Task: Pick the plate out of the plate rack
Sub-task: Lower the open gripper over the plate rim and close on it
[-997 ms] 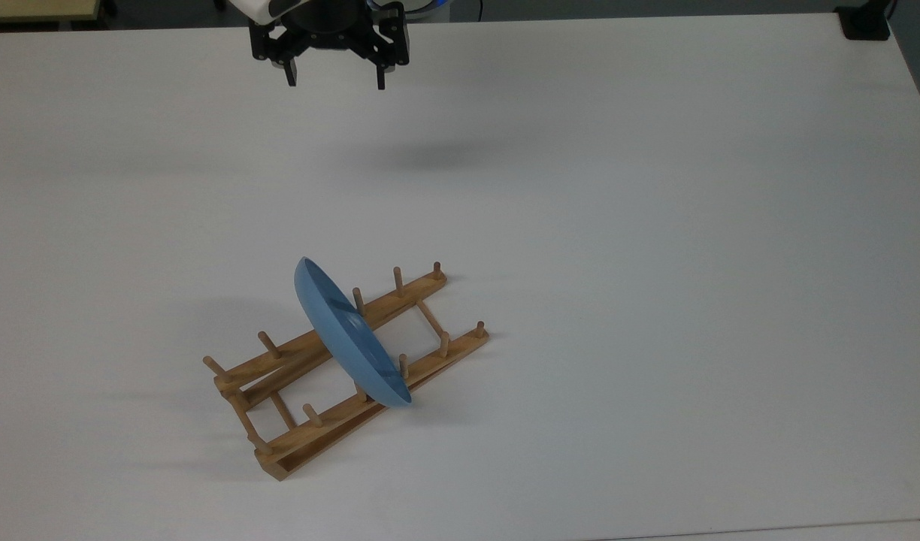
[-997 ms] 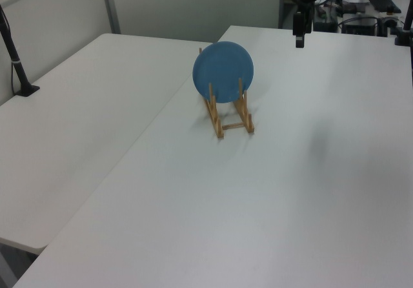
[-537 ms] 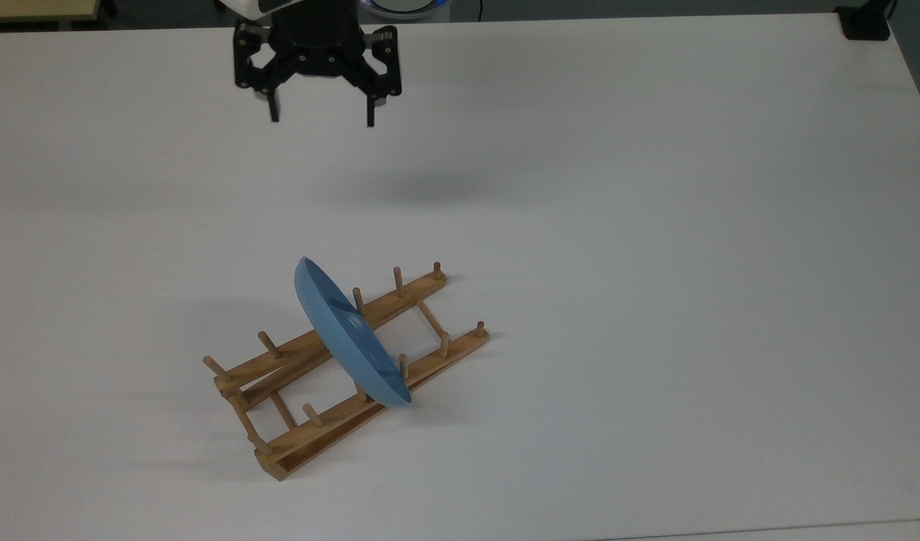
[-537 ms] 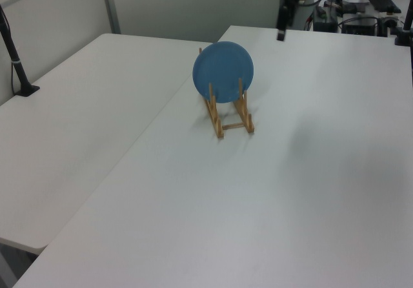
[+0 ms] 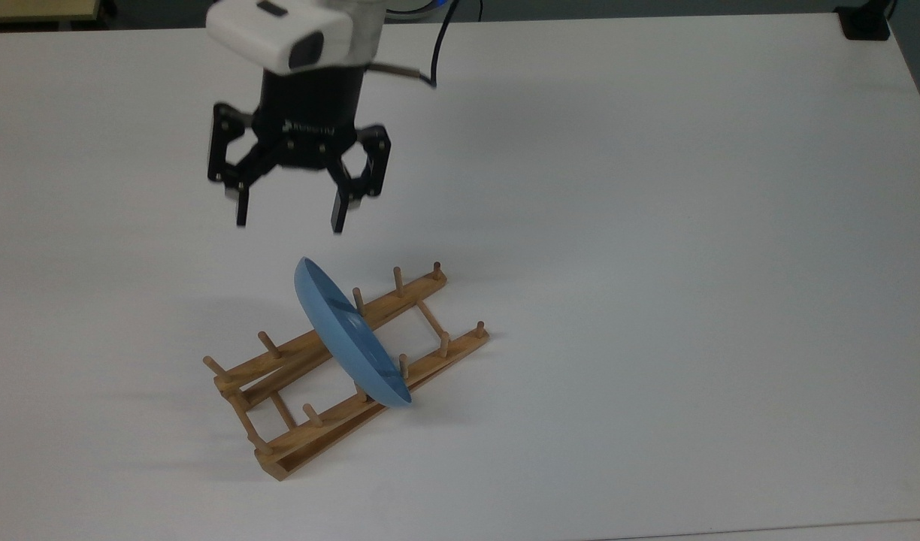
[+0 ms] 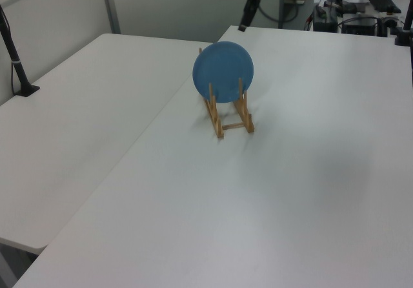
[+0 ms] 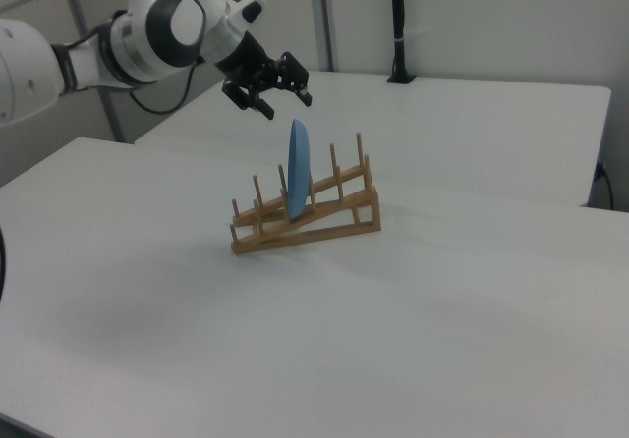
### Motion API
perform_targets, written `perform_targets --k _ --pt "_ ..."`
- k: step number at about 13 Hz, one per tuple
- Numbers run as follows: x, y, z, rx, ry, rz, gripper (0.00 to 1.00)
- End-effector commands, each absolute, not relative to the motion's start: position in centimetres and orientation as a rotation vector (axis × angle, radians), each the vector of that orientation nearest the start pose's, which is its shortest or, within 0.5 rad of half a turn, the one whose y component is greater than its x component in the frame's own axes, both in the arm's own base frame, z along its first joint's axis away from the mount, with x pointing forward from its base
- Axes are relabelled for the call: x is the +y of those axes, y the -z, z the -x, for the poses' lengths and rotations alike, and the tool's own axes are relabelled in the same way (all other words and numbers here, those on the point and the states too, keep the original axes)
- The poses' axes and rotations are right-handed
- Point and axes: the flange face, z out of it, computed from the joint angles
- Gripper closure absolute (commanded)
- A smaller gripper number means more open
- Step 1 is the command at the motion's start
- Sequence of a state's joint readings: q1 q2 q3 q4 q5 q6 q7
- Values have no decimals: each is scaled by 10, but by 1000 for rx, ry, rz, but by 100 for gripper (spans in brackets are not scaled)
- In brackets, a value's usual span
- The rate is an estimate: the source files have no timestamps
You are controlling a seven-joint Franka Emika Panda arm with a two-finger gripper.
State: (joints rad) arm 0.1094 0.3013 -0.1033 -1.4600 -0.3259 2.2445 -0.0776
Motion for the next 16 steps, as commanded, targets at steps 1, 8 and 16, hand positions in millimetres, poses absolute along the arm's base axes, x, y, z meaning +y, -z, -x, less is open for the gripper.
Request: perform_targets --k 1,8,16 --pt "10 -554 -721 -536 938 3383 15" --pt "28 -523 -731 -632 900 3409 21" --pt "27 -504 -734 -707 855 3452 62"
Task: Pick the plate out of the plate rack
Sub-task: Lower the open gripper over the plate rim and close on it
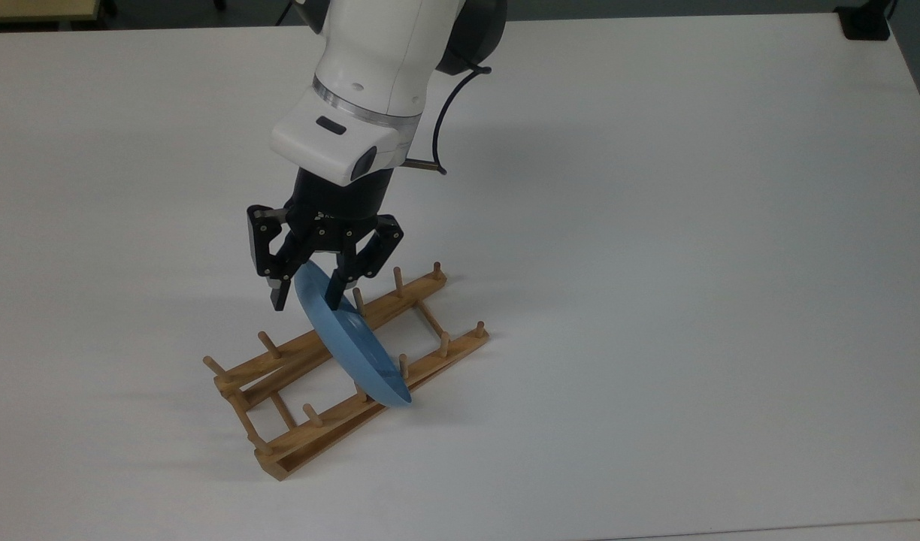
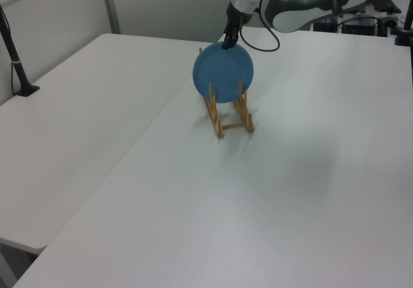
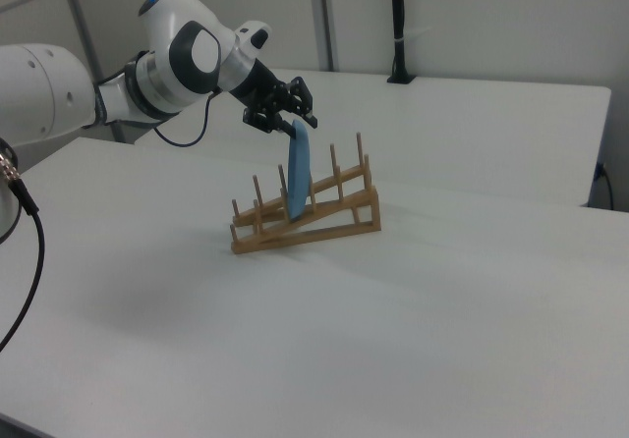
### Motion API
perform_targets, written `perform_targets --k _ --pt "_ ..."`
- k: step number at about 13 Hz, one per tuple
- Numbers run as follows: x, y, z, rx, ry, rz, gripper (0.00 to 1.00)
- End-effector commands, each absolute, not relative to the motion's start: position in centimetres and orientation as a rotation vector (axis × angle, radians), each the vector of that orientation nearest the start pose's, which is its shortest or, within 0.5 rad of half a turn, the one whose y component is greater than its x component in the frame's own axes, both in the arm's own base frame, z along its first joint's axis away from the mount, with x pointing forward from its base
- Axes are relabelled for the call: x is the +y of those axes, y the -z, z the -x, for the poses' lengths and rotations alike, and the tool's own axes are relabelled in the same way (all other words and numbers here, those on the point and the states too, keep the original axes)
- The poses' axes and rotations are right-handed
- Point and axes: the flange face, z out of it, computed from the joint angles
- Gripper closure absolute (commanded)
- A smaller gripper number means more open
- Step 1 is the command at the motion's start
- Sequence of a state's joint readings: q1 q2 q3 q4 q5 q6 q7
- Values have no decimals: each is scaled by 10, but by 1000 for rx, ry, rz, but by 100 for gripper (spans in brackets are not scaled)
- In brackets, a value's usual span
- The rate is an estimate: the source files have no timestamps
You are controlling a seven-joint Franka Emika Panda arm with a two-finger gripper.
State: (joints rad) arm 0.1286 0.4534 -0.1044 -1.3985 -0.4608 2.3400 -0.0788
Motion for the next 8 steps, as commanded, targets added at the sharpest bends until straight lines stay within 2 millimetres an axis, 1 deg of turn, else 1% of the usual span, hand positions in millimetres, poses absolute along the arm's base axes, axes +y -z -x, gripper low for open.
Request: perform_targets --k 1,6,8 --pt "26 -503 -734 -714 853 3456 63" --pt "29 -507 -733 -722 866 3453 66" --pt "30 -509 -733 -742 871 3463 71"
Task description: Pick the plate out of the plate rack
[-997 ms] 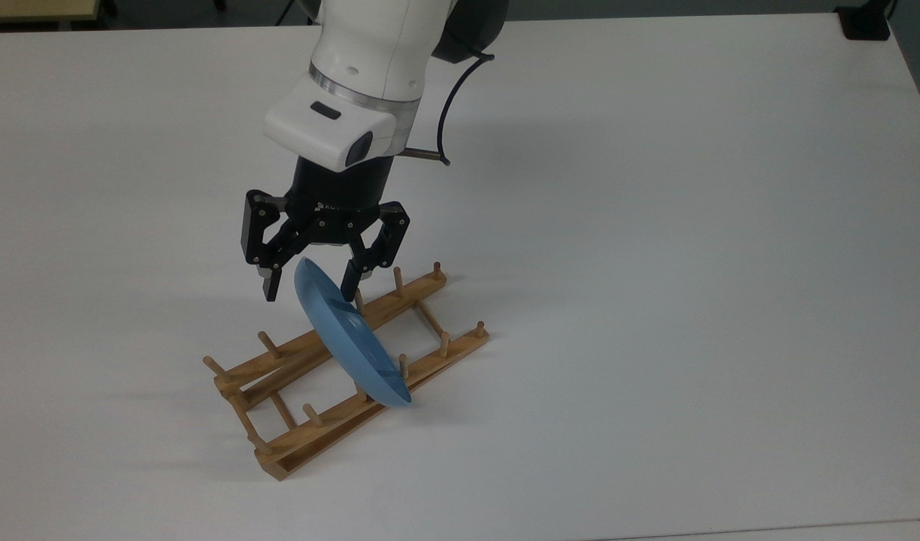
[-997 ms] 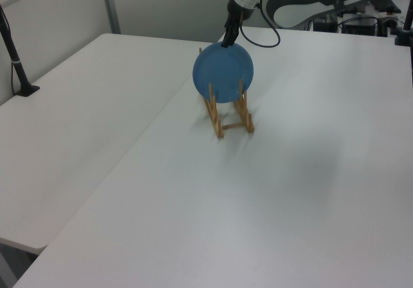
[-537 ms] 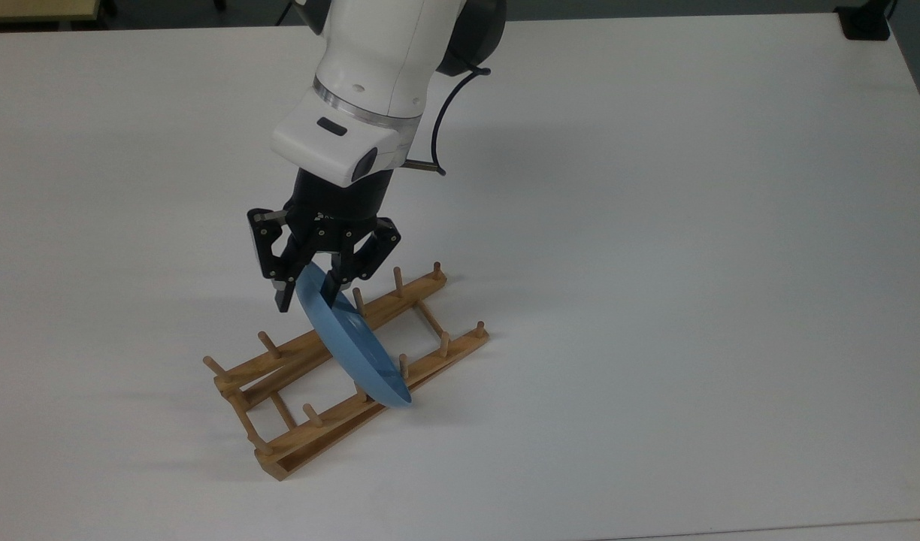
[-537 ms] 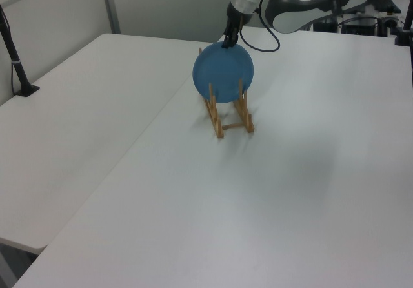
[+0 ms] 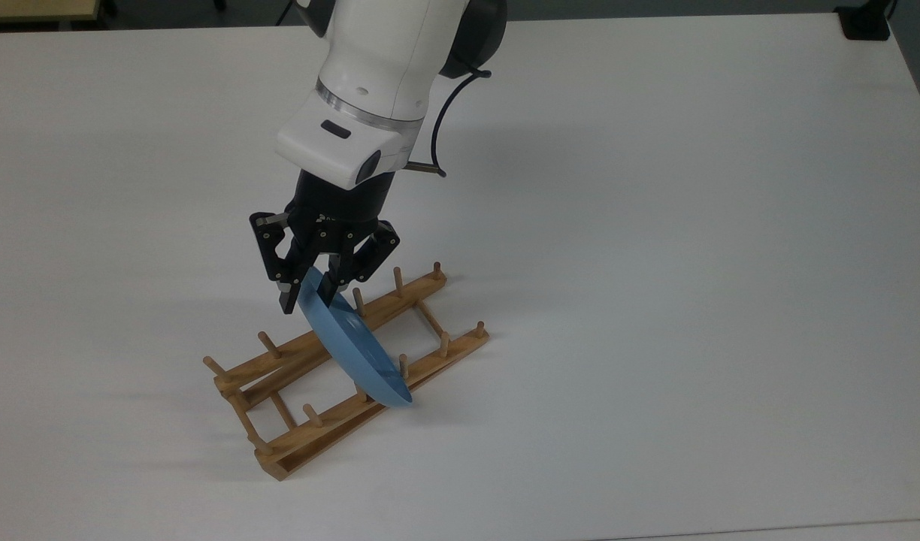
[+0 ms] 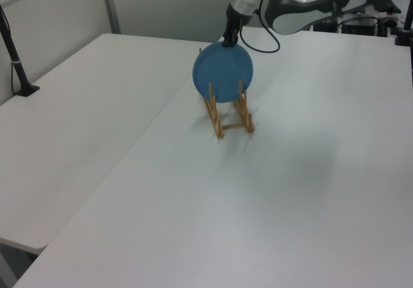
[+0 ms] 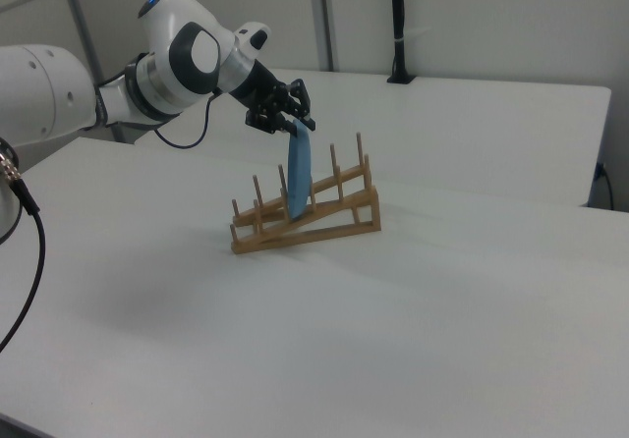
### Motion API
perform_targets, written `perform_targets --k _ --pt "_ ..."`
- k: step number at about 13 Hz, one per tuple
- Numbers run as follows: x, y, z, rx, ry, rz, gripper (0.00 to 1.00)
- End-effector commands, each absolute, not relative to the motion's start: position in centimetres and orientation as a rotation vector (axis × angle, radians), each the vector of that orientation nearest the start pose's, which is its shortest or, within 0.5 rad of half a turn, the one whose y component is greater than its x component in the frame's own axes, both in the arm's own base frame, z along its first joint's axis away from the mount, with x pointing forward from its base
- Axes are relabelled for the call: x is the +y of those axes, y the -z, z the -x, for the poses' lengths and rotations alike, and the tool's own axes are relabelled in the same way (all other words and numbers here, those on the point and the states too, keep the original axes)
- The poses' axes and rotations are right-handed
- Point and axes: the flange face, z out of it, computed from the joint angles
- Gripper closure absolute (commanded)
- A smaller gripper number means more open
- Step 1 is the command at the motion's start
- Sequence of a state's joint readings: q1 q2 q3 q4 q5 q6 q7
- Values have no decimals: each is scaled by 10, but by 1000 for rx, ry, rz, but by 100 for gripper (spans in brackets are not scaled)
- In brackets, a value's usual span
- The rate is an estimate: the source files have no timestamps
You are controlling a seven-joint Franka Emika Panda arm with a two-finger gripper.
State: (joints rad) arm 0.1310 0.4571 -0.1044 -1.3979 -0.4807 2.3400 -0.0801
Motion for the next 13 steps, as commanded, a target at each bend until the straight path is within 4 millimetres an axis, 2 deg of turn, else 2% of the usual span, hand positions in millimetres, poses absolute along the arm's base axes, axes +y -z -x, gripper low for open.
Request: perform_targets --k 1,3,9,13 --pt "31 -511 -732 -763 878 3469 75" --pt "32 -513 -732 -791 887 3479 83" --pt "34 -519 -730 -815 904 3487 86" --pt "32 -545 -723 -803 966 3479 87"
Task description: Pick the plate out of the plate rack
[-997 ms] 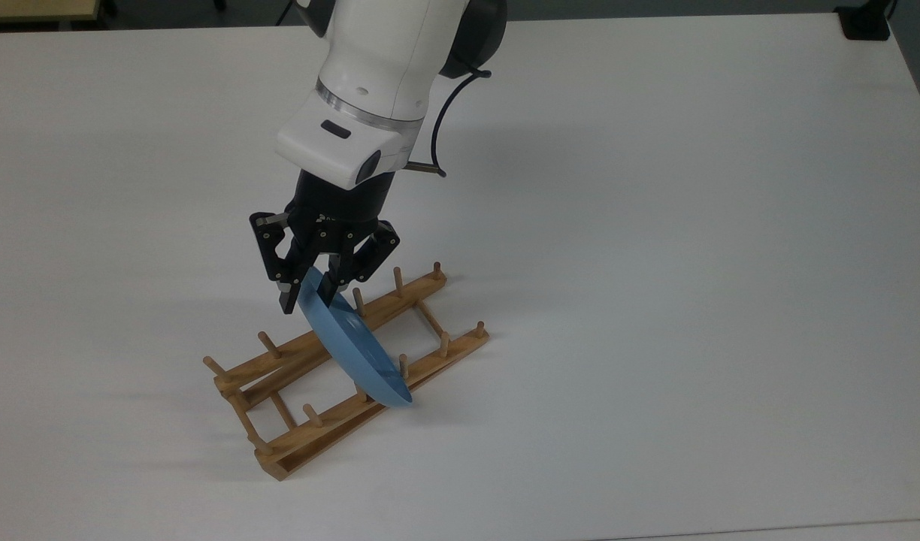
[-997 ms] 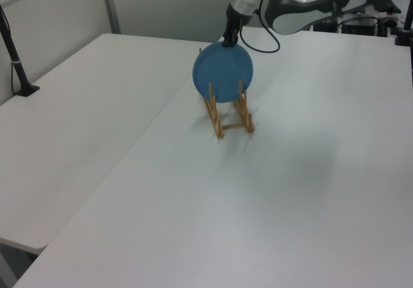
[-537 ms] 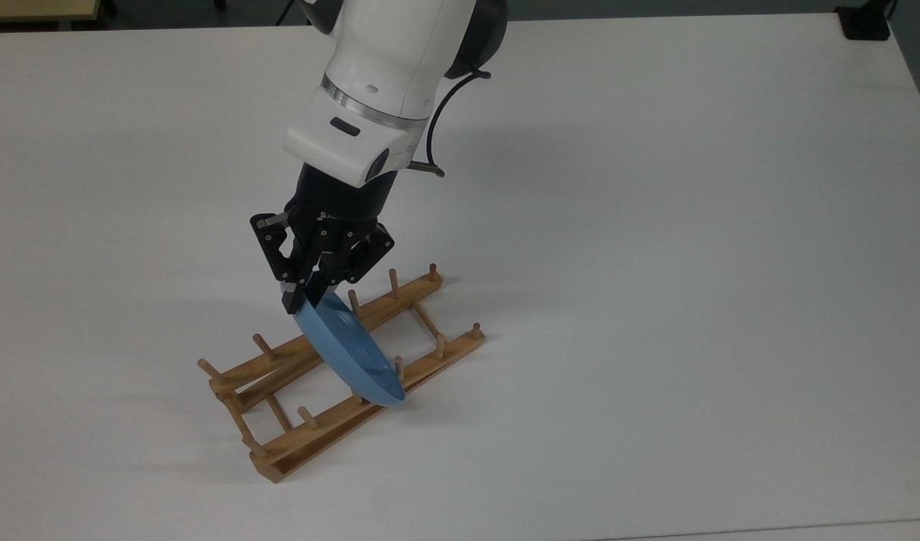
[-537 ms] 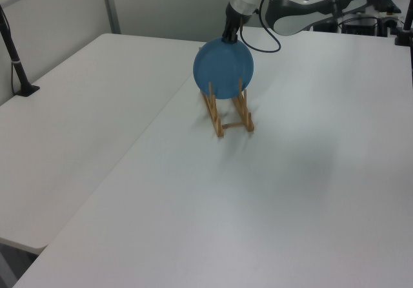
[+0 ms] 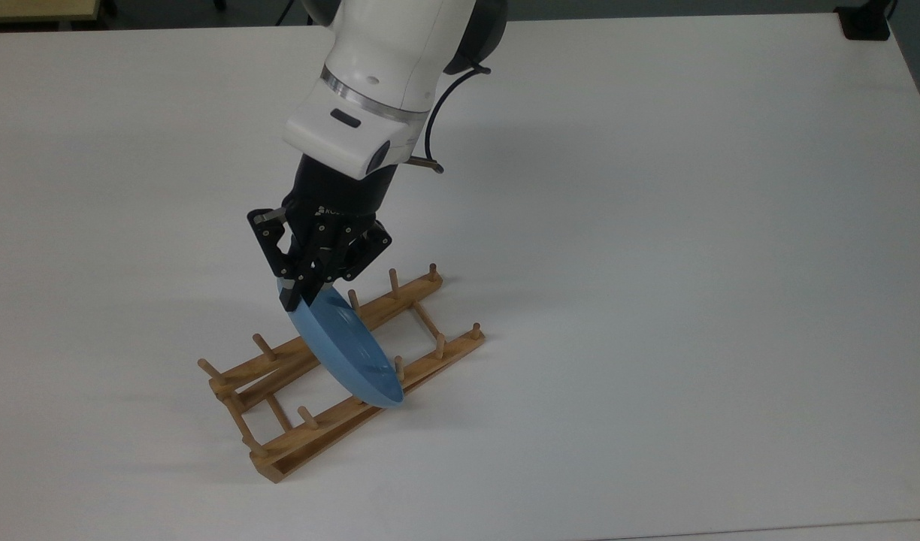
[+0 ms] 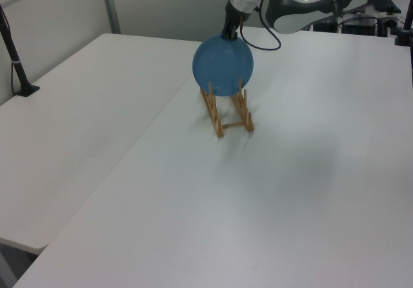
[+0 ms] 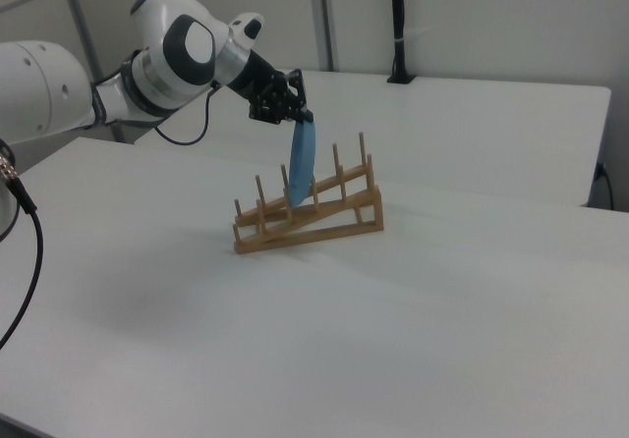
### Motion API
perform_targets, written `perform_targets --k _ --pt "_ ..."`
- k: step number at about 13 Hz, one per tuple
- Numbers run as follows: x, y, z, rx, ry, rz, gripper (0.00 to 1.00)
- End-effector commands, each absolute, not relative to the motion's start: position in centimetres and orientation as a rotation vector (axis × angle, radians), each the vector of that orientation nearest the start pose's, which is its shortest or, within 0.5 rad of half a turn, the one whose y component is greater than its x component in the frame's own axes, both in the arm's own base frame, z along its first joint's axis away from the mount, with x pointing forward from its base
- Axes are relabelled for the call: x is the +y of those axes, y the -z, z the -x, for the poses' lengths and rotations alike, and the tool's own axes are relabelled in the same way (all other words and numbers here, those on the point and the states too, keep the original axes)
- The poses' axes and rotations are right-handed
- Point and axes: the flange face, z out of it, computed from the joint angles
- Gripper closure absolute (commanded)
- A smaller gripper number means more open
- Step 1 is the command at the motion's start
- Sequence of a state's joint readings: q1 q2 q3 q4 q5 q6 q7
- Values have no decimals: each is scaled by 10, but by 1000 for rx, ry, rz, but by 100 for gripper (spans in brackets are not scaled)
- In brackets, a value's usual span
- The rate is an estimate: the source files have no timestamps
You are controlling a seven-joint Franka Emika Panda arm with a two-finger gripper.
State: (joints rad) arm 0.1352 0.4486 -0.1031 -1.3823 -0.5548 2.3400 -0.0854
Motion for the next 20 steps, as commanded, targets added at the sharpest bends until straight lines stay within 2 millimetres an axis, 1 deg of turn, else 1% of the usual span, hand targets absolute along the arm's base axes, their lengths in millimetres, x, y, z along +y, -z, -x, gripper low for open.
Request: perform_targets --k 1,2,4,5,7,9,11,12,13,14,15,16,17,18,19,20 --pt "32 -551 -721 558 -684 -2427 87" --pt "32 -558 -719 559 -693 -2415 87" --pt "29 -564 -718 555 -702 -2405 88" --pt "26 -573 -715 542 -716 -2405 88" --pt "22 -580 -712 518 -732 -2417 91" --pt "22 -582 -711 519 -734 -2416 91" --pt "28 -576 -710 526 -723 -2426 90" --pt "31 -575 -710 530 -715 -2429 85" --pt "34 -573 -709 532 -711 -2435 72" --pt "43 -560 -709 535 -698 -2459 50" --pt "48 -549 -709 507 -693 -2484 40" --pt "50 -542 -711 488 -691 -2495 35" --pt "61 -537 -711 503 -689 -2499 35" --pt "62 -528 -711 512 -669 -2504 35" --pt "62 -524 -711 517 -662 -2503 39" --pt "62 -514 -713 526 -640 -2502 42"
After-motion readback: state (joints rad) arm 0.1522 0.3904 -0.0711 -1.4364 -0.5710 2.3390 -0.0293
